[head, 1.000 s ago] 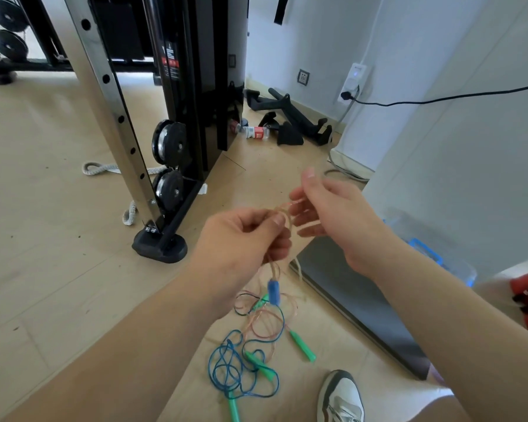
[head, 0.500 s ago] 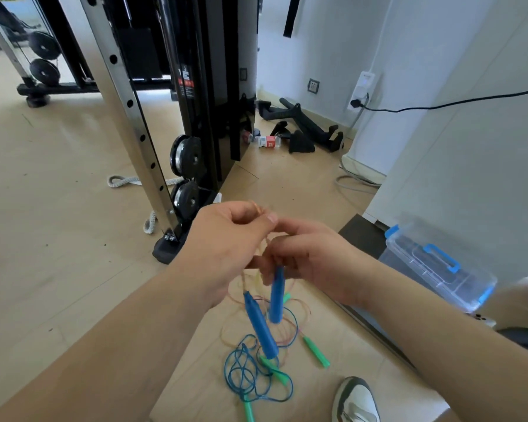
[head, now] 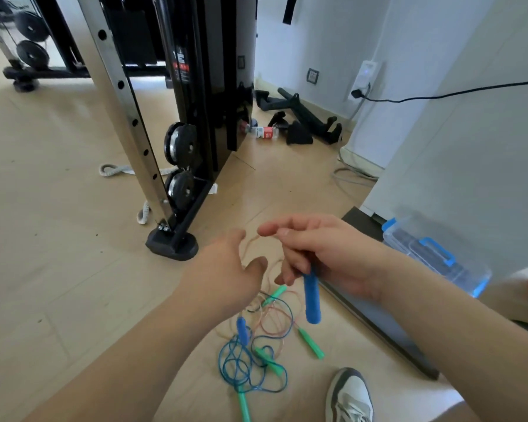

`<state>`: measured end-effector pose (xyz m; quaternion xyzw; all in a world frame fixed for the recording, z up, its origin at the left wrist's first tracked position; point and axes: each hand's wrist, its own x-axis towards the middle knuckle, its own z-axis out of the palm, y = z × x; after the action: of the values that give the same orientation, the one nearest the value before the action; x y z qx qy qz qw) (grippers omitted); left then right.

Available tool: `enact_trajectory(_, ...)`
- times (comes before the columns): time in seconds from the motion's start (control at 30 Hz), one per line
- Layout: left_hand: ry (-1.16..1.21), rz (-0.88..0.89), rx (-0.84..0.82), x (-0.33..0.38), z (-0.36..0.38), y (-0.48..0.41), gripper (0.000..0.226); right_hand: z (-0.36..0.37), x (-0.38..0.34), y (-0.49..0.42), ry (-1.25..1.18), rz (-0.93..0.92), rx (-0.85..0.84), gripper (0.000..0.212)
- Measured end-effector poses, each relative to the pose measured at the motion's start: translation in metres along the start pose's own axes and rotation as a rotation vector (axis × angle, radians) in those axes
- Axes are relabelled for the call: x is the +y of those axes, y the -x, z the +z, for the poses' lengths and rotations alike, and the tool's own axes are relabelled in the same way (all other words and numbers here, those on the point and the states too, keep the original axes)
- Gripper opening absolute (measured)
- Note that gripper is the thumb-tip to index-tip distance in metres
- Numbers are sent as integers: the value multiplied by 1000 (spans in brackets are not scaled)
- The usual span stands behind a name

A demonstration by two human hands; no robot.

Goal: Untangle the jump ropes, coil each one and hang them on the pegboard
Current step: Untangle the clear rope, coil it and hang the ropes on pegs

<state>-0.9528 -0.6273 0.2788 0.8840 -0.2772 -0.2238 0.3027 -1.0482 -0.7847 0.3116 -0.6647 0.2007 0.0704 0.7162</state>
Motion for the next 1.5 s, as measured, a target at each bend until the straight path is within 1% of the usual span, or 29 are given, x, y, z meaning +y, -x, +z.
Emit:
enact_trajectory(0.03,20,54,31,-1,1,-1,64,1,-1,-2,-32,-4,-2,26)
enact_trajectory(0.07,66,105,44,-1,-1,-2,73,1,-2,-4,-49,-9,-8,26)
enact_trajectory(0.1,129,172,42,-1,0,-4,75,2,-3,-5,-48,-22,-21,24)
enact_trajectory(0.13,190,224,8,-1,0,-6,71,3,-4,-6,-44,-46,-41,24)
enact_trajectory(0.17,255,257,-50,-2,1,-11,62,3,-5,-6,-49,-74,-60,24)
enact_trajectory(0.23,354,247,-180,-1,-2,-13,35,0,-6,-7,-86,-118,-71,27)
enact_trajectory(0.3,339,219,-222,-1,-12,-13,14,-11,-6,-8,-101,-137,-34,31)
enact_trajectory(0.37,273,232,-177,-5,-24,-15,8,-24,-5,-8,-44,-102,7,34)
enact_trajectory(0.4,269,241,-131,-6,-29,-15,11,-29,-3,-7,-7,-61,6,34)
enact_trajectory(0.5,313,295,-27,-7,-33,-14,16,-29,2,-7,-11,52,-80,36)
enact_trajectory(0.6,327,393,11,-3,-25,-11,14,-19,3,-10,16,58,-114,40)
enact_trajectory(0.67,325,429,107,-3,-22,-12,12,-16,2,-12,74,60,-83,37)
enact_trajectory(0.73,319,433,183,-4,-23,-16,13,-14,-1,-12,25,71,-74,35)
enact_trajectory(0.77,321,417,183,-5,-24,-19,16,-12,-3,-12,-50,71,-80,34)
enact_trajectory(0.87,272,326,65,-8,-18,-20,30,-4,-10,-12,-370,45,-30,33)
enact_trajectory(0.93,117,298,-35,-10,-9,-16,30,0,-10,-15,-580,8,29,35)
enact_trajectory(1.0,-43,313,-160,-7,-2,-6,28,-1,-6,-21,-692,-39,100,36)
enact_trajectory(1.07,-116,322,-279,-1,3,4,23,-5,-1,-27,-674,-74,219,34)
enact_trajectory(1.13,-126,342,-334,5,3,11,23,-12,6,-32,-472,-121,367,30)
enact_trajectory(1.2,-27,364,-283,9,-3,12,22,-17,13,-32,-123,-177,456,24)
enact_trajectory(1.23,76,372,-220,11,-6,10,20,-19,16,-31,42,-205,457,21)
enact_trajectory(1.27,201,378,-145,13,-11,8,19,-20,18,-30,148,-220,430,19)
enact_trajectory(1.33,393,392,22,14,-21,2,18,-17,17,-27,169,-196,309,21)
enact_trajectory(1.37,423,404,102,13,-26,-1,18,-14,16,-26,129,-162,223,25)
enact_trajectory(1.43,403,399,223,8,-31,-8,18,-8,11,-22,23,-69,61,31)
enact_trajectory(1.5,382,326,251,0,-33,-15,21,-5,6,-19,-89,-15,-38,32)
